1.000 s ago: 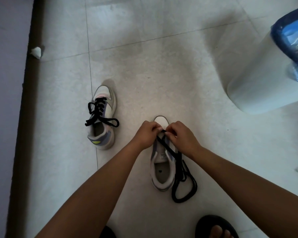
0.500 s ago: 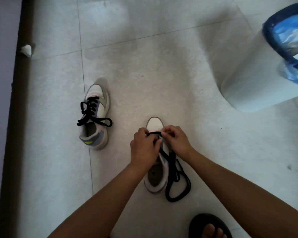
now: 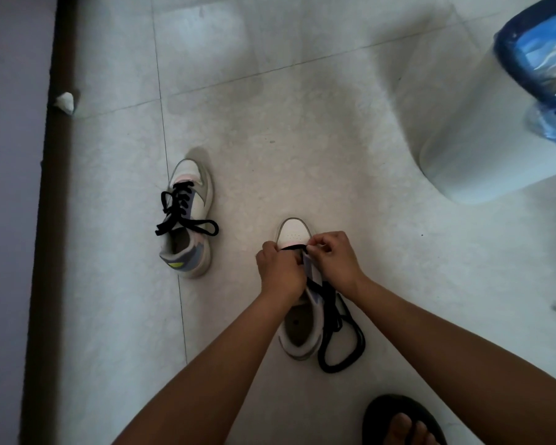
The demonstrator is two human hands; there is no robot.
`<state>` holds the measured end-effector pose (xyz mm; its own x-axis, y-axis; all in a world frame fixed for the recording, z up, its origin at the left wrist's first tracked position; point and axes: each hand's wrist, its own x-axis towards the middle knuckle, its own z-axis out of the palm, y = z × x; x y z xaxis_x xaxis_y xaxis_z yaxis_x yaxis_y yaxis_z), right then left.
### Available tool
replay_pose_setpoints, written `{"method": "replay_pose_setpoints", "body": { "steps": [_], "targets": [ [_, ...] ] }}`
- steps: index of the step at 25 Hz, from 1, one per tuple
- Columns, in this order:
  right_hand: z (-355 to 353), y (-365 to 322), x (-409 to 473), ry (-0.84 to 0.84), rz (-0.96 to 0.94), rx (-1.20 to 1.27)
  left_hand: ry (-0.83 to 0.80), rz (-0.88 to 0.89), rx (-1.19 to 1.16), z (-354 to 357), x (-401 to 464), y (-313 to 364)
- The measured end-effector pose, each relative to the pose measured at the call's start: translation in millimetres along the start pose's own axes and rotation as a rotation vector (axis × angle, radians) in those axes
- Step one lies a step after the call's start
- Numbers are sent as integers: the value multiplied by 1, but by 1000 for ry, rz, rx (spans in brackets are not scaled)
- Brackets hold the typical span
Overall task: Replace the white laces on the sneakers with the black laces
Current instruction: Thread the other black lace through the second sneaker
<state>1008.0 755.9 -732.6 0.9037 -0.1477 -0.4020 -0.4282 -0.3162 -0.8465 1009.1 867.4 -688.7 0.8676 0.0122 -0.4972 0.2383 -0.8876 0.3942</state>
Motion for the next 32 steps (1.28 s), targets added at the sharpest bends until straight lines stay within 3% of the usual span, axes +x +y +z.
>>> {"method": "replay_pose_setpoints", "body": {
  "steps": [5, 14, 20, 24, 26, 28, 30, 32],
  "targets": [
    [3, 0, 0, -42, 49, 17, -38, -122, -182, -1, 3, -2],
    [-7, 2, 0, -181, -34, -310, -84, 24, -319, 3, -13, -13],
    [-5, 2, -6, -154, -11, -287, -108, 87, -363, -7, -6, -31],
    [-5, -2, -13, -95, 31, -215, -204, 37, -428, -11, -10, -29],
    [-5, -1, -26, -73, 71, -150, -156, 56, -427, -14, -15, -31],
    [-6, 1, -47, -166, 115, -125, -24, 54, -398, -25, -22, -39],
    [-8, 1, -67, -290, 110, -213, 44, 31, -328, -35, -31, -46],
    [-10, -1, -78, -354, 76, -406, 7, -8, -311, -39, -42, -47]
  ]
}}
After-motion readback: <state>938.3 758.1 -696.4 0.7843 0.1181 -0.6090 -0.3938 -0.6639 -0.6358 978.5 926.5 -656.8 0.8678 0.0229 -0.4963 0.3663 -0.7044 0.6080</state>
